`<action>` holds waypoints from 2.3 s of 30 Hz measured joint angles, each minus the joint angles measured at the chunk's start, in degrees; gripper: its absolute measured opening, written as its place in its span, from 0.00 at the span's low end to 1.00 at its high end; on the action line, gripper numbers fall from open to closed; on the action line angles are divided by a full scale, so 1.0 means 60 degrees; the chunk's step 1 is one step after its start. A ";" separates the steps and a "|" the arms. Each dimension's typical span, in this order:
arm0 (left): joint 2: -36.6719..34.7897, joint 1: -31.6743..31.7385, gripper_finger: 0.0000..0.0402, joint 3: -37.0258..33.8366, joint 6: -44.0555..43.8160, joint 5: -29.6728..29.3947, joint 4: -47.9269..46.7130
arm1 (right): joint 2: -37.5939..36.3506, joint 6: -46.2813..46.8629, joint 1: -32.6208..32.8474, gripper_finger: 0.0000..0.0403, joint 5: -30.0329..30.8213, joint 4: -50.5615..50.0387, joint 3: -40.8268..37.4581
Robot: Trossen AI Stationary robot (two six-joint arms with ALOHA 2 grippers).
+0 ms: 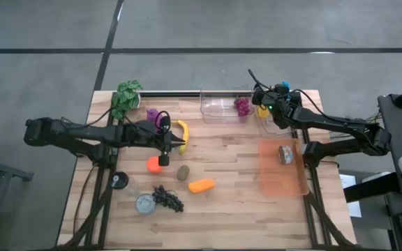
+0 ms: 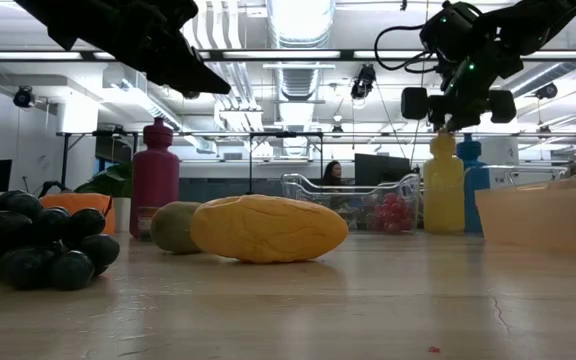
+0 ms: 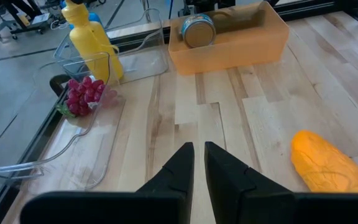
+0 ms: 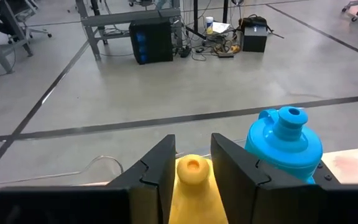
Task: Pick & Place Food Item
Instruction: Put the yellow water bottle into the right transparent bin, then put the yellow banana into the left transparent bin
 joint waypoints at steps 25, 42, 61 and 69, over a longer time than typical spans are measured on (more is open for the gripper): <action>0.0002 0.0000 0.11 0.0000 0.0000 0.0000 0.0000 | -0.0855 -0.1308 0.0185 0.46 -0.0201 -0.0094 0.0598; 0.0002 0.0007 0.11 0.0000 0.0031 -0.0004 0.0023 | -0.1343 -0.4018 0.2188 0.29 -0.2589 -0.0103 0.0707; 0.0002 0.0015 0.11 0.0026 0.2580 -0.0004 0.0288 | 0.0125 -0.3691 0.5993 0.07 -0.3038 0.0631 0.0666; 0.0002 0.0011 0.11 0.0040 0.1752 -0.0004 0.0394 | 0.0436 -0.4013 0.6627 0.07 -0.2963 0.1086 0.0663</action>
